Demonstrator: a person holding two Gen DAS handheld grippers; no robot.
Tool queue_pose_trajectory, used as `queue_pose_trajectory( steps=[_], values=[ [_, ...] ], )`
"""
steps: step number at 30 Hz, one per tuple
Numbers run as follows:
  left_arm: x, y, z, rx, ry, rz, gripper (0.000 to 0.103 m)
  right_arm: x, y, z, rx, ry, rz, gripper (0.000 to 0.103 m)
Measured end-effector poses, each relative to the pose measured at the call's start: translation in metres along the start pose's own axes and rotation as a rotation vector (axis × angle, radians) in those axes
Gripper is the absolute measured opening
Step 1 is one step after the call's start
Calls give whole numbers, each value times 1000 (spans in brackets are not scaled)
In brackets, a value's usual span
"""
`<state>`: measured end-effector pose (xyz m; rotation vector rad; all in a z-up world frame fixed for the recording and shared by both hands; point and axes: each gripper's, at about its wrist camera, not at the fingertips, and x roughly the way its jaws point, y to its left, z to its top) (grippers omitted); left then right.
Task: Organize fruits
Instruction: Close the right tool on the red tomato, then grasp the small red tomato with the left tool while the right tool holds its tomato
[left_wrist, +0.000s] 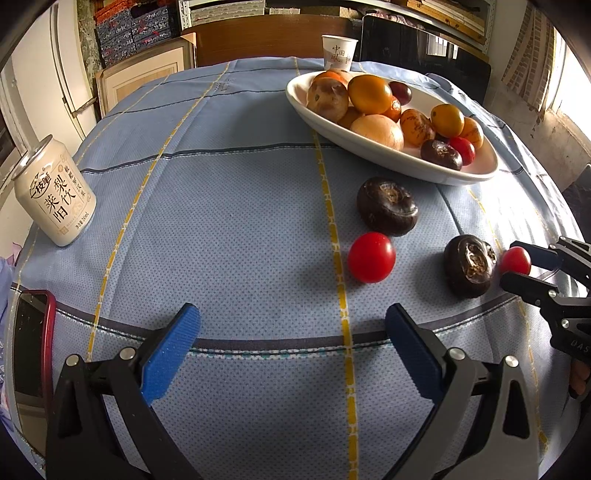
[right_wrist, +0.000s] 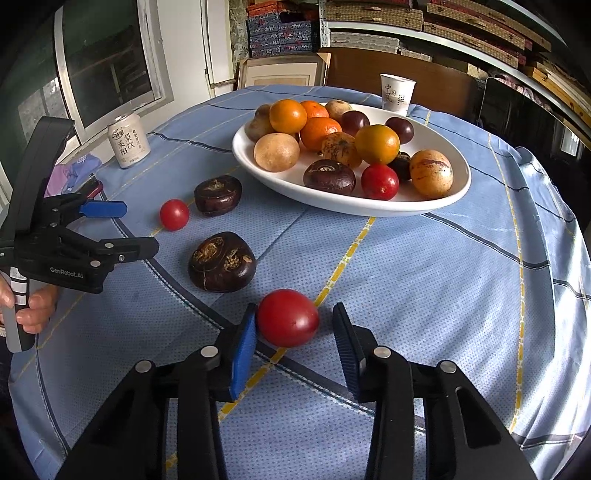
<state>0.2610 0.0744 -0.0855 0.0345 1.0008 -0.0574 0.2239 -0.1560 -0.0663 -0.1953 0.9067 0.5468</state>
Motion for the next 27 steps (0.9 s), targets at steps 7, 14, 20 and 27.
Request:
queue_pose_trajectory(
  steps=[7, 14, 20, 27],
  values=[
    [0, 0, 0, 1, 0, 0, 99, -2, 2, 0, -10, -9, 8, 31],
    [3, -2, 4, 20, -15, -26, 98, -14, -27, 4, 126, -82, -57, 31],
    [-2, -14, 10, 92, -67, -64, 80, -7, -36, 2, 173, -50, -65, 31],
    [1, -21, 17, 113, -78, -109, 66, -4, -39, 1, 189, -34, -66, 32]
  ],
)
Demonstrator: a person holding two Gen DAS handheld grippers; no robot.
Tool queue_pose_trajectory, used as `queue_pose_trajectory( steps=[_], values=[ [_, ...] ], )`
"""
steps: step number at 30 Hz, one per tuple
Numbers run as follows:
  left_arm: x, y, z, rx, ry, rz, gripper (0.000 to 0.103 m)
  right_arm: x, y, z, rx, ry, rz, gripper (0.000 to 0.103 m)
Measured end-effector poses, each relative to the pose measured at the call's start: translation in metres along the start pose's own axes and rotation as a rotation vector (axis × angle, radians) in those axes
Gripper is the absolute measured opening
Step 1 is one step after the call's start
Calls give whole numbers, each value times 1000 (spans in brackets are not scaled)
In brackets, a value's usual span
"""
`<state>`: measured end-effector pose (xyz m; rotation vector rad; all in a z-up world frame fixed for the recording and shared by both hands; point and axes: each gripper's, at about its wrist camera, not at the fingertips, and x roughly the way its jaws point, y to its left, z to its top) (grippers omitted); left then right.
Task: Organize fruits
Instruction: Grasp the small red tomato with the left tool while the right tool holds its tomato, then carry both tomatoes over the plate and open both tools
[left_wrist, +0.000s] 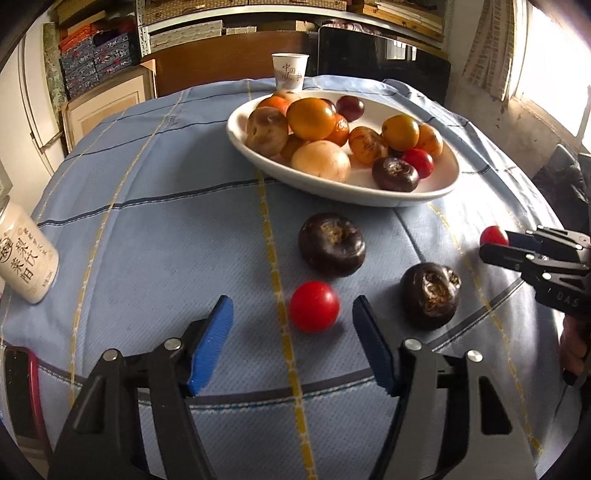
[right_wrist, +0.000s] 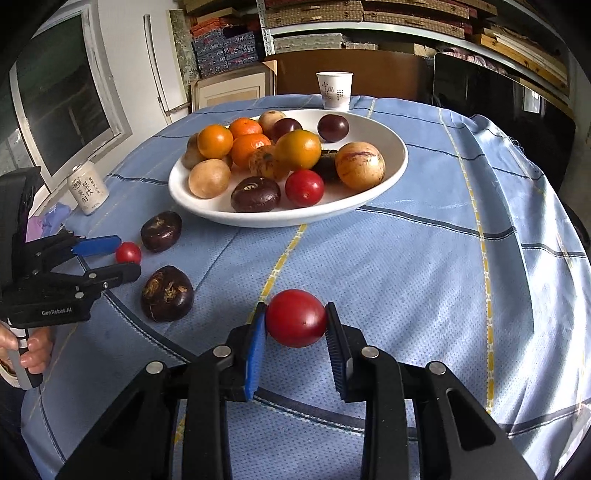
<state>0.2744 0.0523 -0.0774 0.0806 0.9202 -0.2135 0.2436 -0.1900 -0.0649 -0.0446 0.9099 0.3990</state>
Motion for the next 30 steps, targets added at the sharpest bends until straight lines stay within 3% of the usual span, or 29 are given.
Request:
queue_pose_trajectory(
  steps=[3, 4, 5, 14, 21, 30],
  values=[
    [1, -3, 2, 10, -1, -14, 64, 0, 0, 0, -2, -1, -1, 32],
    [2, -5, 2, 15, -2, -19, 54, 0, 0, 0, -3, 0, -2, 32],
    [3, -6, 2, 20, 2, -29, 52, 0, 0, 0, -2, 0, -2, 32],
    [4, -9, 3, 28, 3, -15, 51, 0, 0, 0, 1, 0, -3, 32],
    [3, -15, 2, 58, -4, 5, 27, 1, -3, 0, 13, 7, -2, 32],
    [-1, -18, 0, 71, -15, 21, 25, 4, -5, 0, 26, 14, 6, 32]
  ],
)
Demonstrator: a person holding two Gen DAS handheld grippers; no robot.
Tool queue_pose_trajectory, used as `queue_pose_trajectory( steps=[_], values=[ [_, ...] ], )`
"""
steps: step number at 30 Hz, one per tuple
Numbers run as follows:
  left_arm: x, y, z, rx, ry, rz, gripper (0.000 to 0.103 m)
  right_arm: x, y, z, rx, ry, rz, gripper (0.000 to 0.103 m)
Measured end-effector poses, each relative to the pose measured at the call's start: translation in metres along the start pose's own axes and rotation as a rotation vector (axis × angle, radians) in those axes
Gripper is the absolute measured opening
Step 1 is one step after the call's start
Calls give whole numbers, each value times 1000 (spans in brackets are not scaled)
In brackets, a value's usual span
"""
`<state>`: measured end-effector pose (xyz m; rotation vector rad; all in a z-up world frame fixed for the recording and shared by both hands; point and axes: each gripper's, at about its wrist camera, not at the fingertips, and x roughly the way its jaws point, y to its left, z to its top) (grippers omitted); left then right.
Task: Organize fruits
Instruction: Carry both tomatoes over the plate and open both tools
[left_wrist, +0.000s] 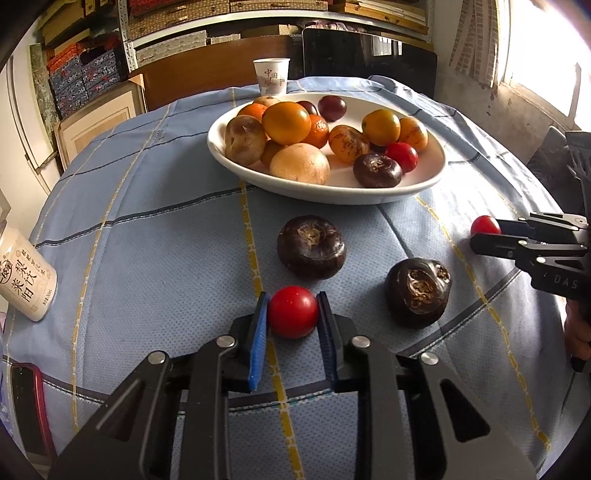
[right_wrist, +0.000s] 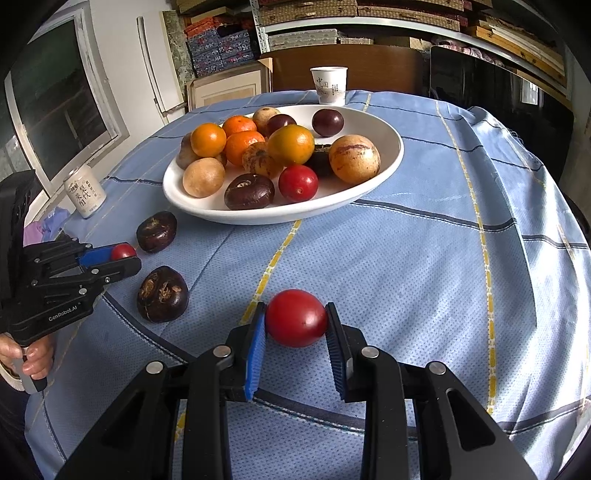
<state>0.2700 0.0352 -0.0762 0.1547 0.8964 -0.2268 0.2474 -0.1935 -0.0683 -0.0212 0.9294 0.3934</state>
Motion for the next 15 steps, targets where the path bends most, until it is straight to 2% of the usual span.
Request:
queue_pose_trajectory(
  steps=[4, 6, 8, 10, 12, 15],
  values=[
    [-7, -1, 0, 4, -27, 18, 24, -2, -1, 0, 7, -12, 3, 32],
    [-18, 1, 2, -8, -65, 29, 24, -9, 0, 1, 6, -45, 6, 31],
    [-35, 7, 7, -52, -130, -9, 24, -18, 4, 2, -9, -98, 10, 31],
    [-44, 12, 12, -90, -162, -43, 24, -27, 5, 5, -9, -154, 28, 31],
    [-47, 14, 26, -115, -179, -61, 24, -30, 2, 12, 28, -177, 66, 31],
    [-39, 12, 55, -105, -188, -41, 24, -29, -5, 33, 92, -197, 101, 31]
  ],
)
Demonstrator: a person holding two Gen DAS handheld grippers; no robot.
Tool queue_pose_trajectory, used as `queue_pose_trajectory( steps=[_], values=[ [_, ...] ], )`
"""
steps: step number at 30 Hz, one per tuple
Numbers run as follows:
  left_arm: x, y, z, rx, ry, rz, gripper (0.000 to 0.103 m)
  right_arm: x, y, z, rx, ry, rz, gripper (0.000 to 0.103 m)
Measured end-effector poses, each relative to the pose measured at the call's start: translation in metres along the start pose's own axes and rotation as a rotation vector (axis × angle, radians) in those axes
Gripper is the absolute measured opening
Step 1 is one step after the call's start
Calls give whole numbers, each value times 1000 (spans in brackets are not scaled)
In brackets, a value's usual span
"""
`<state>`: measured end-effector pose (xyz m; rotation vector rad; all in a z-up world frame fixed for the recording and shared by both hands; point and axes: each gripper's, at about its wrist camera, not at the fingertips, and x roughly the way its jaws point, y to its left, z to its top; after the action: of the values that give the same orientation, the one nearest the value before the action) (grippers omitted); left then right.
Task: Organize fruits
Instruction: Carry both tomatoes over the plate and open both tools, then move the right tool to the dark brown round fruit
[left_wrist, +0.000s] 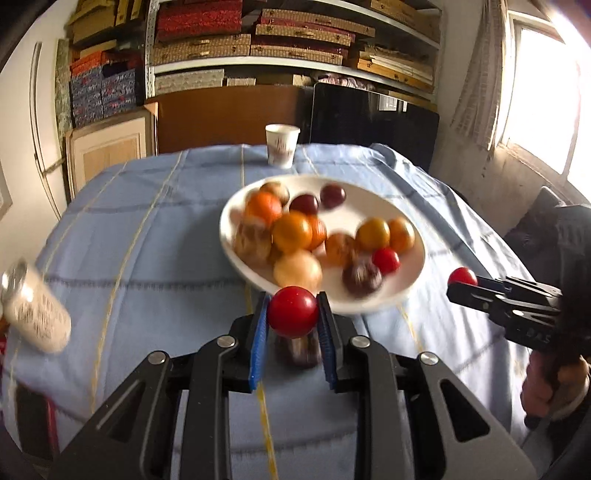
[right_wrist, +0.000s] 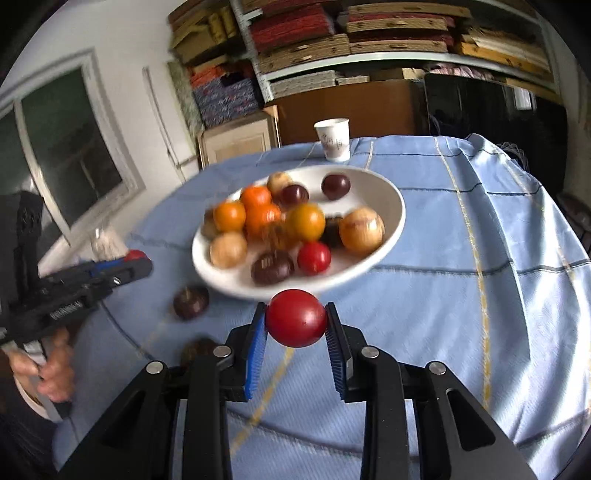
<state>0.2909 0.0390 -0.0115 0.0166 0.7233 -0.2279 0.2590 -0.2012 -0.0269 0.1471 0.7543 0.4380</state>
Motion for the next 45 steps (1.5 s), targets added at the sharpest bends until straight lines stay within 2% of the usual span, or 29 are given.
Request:
queue_pose_trajectory(
  steps=[3, 10, 11, 12, 13, 14, 16, 19, 23, 24, 26, 30, 32, 36, 39, 42, 45],
  values=[
    [21, -5, 23, -7, 9, -4, 24, 6, 0, 19, 2, -37, -6, 31],
    [68, -16, 73, -1, 5, 44, 26, 42, -12, 66, 32, -75, -31, 32],
    [73, -16, 81, -10, 6, 54, 33, 46, -14, 71, 35, -78, -31, 33],
    [74, -15, 86, -23, 9, 68, 66, 51, -16, 76, 41, -78, -34, 38],
    [72, -12, 90, -49, 0, 87, 97, 53, -18, 80, 49, -74, -34, 53],
    [67, -10, 92, -69, -30, 95, 99, 54, -20, 82, 64, -76, -37, 57],
    [48, -5, 90, -83, -90, 88, 98, 43, -20, 81, 79, -115, -20, 57],
    [33, -1, 81, -73, -90, 109, 98, 28, -14, 72, 46, -147, -18, 57],
    [18, 12, 45, -99, -66, 157, 99, 15, -7, 53, 35, -136, 2, 58],
    [18, 16, 33, -112, -44, 172, 99, 12, -5, 43, 36, -126, 9, 59],
    [21, 24, 13, -129, 2, 192, 99, 12, -1, 27, 22, -100, 8, 67],
    [31, 29, -23, -128, 132, 239, 99, 21, 22, -3, -69, 0, -30, 67],
    [34, 31, -30, -121, 167, 239, 99, 20, 33, -9, -111, 10, -23, 71],
    [32, 39, -40, -151, 170, 254, 99, 19, 52, -20, -190, 26, 3, 72],
    [41, 44, -45, -173, 218, 244, 99, 27, 63, -26, -226, 80, 27, 72],
    [50, 42, -47, -161, 243, 259, 99, 37, 70, -31, -255, 134, 32, 72],
    [53, 41, -48, -148, 257, 260, 99, 38, 72, -33, -260, 147, 35, 72]
  ],
)
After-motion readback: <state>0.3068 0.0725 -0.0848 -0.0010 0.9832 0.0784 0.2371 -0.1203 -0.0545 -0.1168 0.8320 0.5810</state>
